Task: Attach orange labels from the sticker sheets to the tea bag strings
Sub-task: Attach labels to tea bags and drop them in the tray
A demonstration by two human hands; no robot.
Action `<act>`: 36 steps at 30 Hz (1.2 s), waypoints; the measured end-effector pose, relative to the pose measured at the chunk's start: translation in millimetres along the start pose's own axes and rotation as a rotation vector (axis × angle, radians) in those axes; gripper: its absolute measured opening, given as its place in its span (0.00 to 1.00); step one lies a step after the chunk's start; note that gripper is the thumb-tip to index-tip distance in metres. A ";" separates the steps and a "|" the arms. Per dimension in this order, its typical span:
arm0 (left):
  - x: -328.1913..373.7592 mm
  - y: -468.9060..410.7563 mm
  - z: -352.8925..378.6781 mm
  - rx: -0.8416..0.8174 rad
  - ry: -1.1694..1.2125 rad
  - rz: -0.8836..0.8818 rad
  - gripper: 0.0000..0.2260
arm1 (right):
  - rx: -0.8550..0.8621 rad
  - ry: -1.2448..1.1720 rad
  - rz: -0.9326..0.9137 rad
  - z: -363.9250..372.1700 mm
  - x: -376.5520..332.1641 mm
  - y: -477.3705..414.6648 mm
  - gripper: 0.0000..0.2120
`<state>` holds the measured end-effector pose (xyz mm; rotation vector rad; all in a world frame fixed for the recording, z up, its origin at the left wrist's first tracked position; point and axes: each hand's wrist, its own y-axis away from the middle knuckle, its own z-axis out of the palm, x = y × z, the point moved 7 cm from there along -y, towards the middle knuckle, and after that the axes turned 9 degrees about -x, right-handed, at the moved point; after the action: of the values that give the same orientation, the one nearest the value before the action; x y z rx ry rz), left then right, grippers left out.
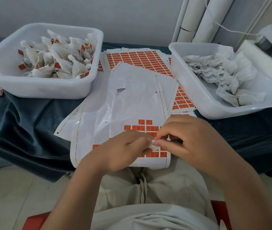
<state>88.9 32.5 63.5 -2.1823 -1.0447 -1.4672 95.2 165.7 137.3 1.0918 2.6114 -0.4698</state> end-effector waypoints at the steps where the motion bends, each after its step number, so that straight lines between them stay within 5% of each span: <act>1: -0.8 0.2 2.1 -0.021 0.056 0.005 0.15 | 0.007 -0.025 0.013 0.2 2.0 -0.4 0.09; 10: 4.5 2.4 0.6 -0.087 0.277 0.119 0.17 | 0.031 -0.520 0.184 16.3 27.5 -3.5 0.01; 18: 1.6 6.3 -14.9 0.194 0.432 0.045 0.07 | 0.249 -0.275 -0.040 4.1 2.1 -2.6 0.08; 27: -2.5 2.2 -11.7 0.206 0.568 0.024 0.11 | 0.391 -0.017 0.012 1.9 2.4 1.3 0.06; 30: 3.8 -4.4 -10.3 0.130 0.630 0.078 0.16 | 0.347 -0.334 0.085 5.5 8.5 1.1 0.07; 36: 0.3 -6.3 -5.6 0.024 0.900 0.190 0.15 | -0.137 -1.347 0.299 52.3 21.3 -7.2 0.09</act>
<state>80.7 33.5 65.3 -1.2726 -0.5051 -1.9948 81.9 153.8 83.2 0.6763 1.2589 -0.6280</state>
